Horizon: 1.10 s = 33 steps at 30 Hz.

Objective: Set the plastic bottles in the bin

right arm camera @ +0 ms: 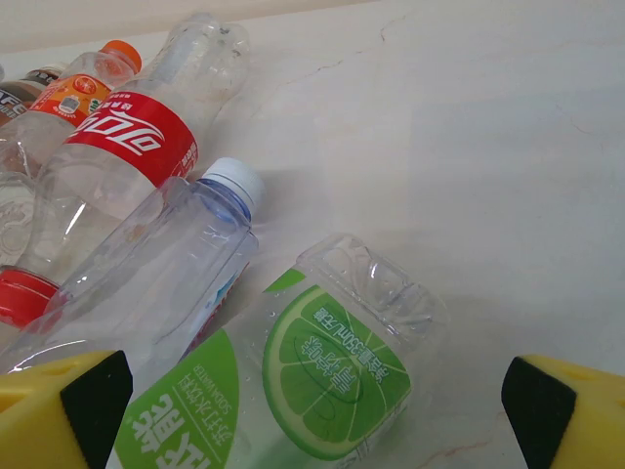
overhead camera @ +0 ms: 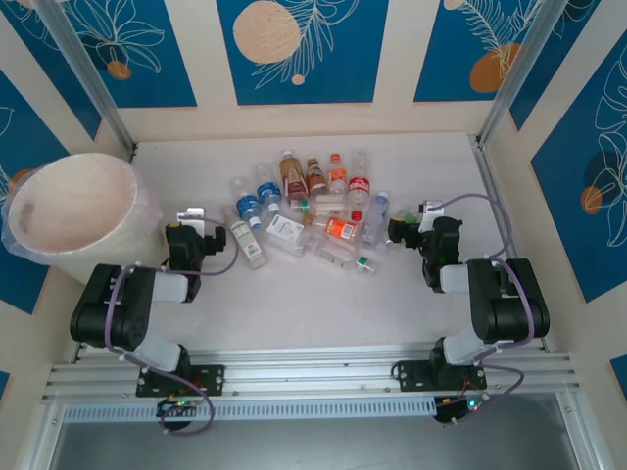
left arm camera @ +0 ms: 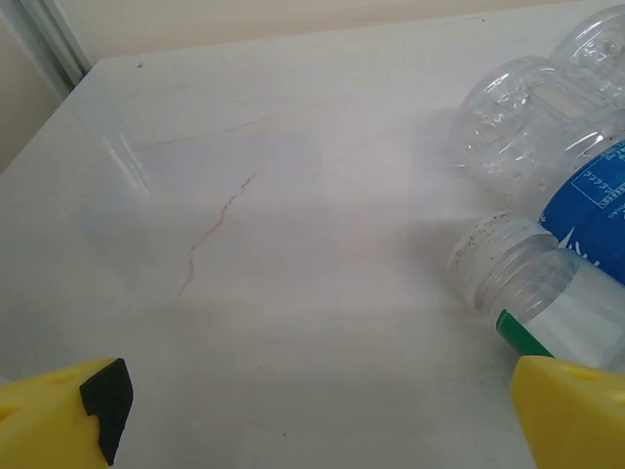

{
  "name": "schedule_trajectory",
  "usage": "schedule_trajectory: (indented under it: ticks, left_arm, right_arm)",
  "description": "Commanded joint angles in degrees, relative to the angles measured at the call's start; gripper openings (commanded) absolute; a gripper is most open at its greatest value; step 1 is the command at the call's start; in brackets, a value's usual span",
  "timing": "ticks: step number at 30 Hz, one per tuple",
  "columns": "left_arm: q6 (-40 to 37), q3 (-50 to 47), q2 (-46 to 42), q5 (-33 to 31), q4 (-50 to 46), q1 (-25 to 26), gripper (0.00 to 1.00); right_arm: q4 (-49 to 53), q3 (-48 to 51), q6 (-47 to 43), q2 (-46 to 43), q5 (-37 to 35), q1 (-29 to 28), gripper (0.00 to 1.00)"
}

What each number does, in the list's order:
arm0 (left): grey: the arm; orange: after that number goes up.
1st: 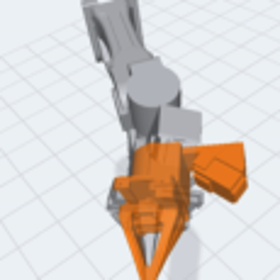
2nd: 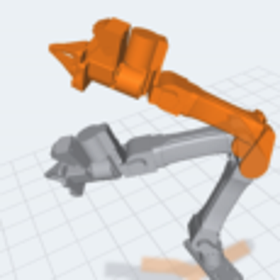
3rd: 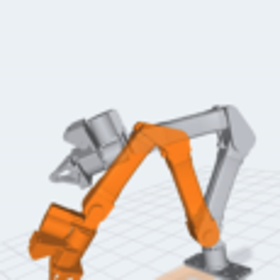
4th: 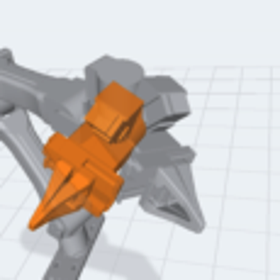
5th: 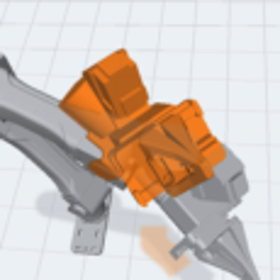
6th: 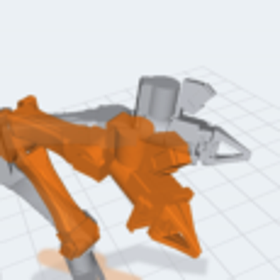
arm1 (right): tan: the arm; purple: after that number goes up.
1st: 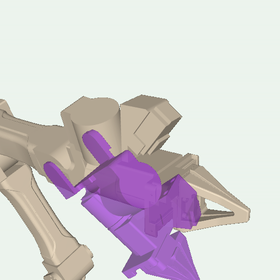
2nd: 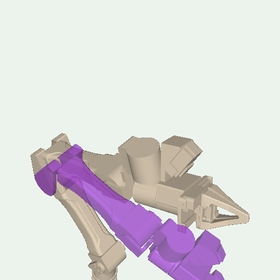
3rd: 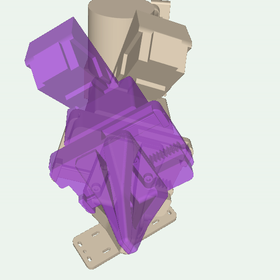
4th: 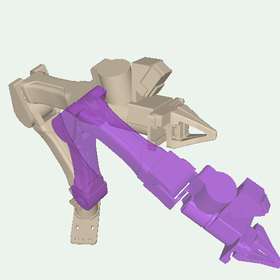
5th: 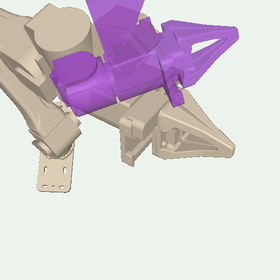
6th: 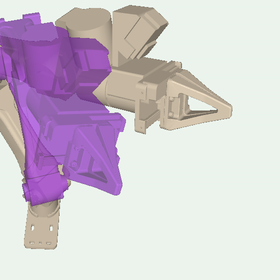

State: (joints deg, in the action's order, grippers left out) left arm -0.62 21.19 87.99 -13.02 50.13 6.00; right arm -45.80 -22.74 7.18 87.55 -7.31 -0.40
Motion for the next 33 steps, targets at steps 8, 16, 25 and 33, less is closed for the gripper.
schedule_trajectory:
  ticks: [8, 16, 25, 33]
  left_arm:
    - [-0.89, 0.40, 0.26, 2.21, 0.57, -0.49, 1.00]
    - [-0.96, 0.42, 0.21, 2.21, 0.59, -0.52, 1.00]
    - [-1.00, 0.18, 0.09, 2.25, 0.87, -0.47, 1.00]
    - [-2.63, 1.92, -8.38, 6.68, -9.68, -0.40, 1.00]
  right_arm:
    - [-0.69, -0.98, -0.85, -0.34, -0.29, -0.04, 0.99]
    - [-0.74, -0.94, -0.85, -0.32, -0.25, -0.04, 0.99]
    - [-0.89, -0.90, -0.85, -0.36, -0.31, -0.04, 0.99]
    - [9.41, -1.56, -2.23, -12.02, -2.78, -2.04, 0.99]
